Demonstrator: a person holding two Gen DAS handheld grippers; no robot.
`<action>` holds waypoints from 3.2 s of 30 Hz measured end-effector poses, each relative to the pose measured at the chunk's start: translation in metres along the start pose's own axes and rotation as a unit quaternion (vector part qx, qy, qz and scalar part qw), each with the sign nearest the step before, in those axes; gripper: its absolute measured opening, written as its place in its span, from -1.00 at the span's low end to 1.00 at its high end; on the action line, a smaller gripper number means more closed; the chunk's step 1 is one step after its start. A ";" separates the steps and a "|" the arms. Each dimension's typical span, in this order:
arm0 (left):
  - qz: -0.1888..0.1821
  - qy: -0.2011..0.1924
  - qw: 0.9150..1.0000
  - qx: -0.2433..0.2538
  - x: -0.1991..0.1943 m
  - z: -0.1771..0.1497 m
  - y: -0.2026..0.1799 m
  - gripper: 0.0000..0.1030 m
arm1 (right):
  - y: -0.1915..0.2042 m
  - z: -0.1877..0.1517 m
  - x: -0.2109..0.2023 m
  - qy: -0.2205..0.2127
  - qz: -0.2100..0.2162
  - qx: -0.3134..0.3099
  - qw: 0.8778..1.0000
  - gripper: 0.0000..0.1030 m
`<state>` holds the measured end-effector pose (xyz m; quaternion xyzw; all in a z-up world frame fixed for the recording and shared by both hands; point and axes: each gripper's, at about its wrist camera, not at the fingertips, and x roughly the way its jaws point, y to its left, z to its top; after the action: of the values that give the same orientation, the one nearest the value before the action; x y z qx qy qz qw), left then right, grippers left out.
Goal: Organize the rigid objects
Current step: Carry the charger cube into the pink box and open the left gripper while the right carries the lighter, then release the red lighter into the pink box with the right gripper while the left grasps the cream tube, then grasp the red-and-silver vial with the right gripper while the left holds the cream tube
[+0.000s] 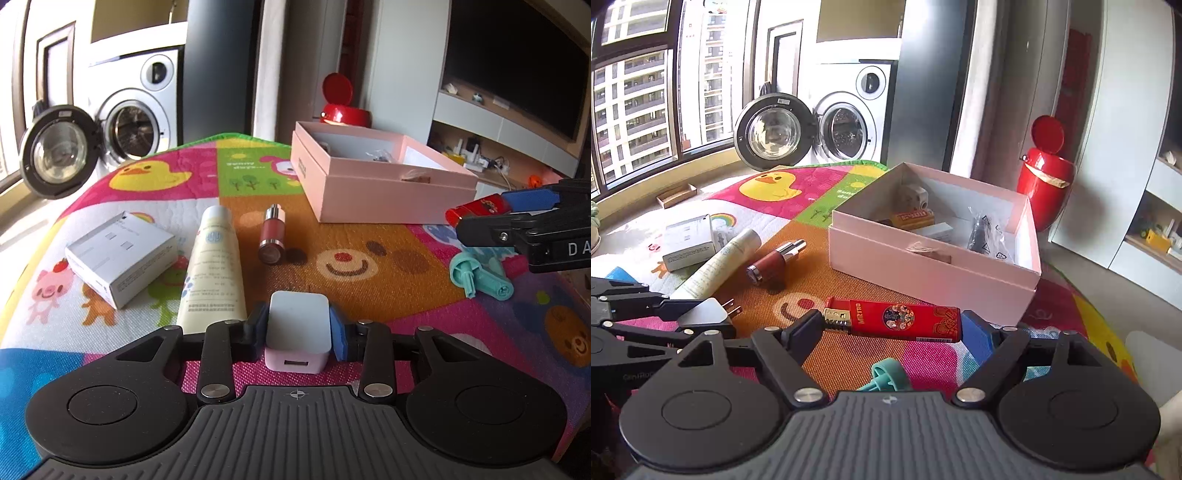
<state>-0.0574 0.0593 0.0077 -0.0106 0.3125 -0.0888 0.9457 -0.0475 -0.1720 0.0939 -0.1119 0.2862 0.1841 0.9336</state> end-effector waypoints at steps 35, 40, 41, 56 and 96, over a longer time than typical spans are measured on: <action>-0.088 -0.057 0.994 -0.021 0.070 0.145 -0.027 -0.28 | -0.067 -0.055 -0.025 0.008 -0.060 0.082 0.995 0.57; -0.072 -0.024 0.997 -0.006 0.027 0.087 -0.006 -0.28 | -0.072 -0.014 -0.022 -0.018 -0.041 0.074 0.996 0.58; -0.069 -0.020 0.997 -0.011 0.018 0.076 -0.001 -0.28 | -0.075 0.000 -0.020 -0.025 -0.031 0.075 0.996 0.58; 0.002 -0.011 0.999 -0.041 -0.025 0.029 0.050 -0.29 | -0.085 0.100 0.050 0.016 0.000 0.115 0.993 0.59; -0.005 0.036 0.993 -0.112 -0.004 0.016 0.076 -0.44 | 0.084 0.074 0.143 0.114 0.123 0.036 0.985 -0.52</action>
<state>-0.0382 0.1338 0.0172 -0.1151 0.3544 -0.0581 0.9262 0.0643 -0.0324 0.0631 -0.0627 0.4088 0.2736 0.8683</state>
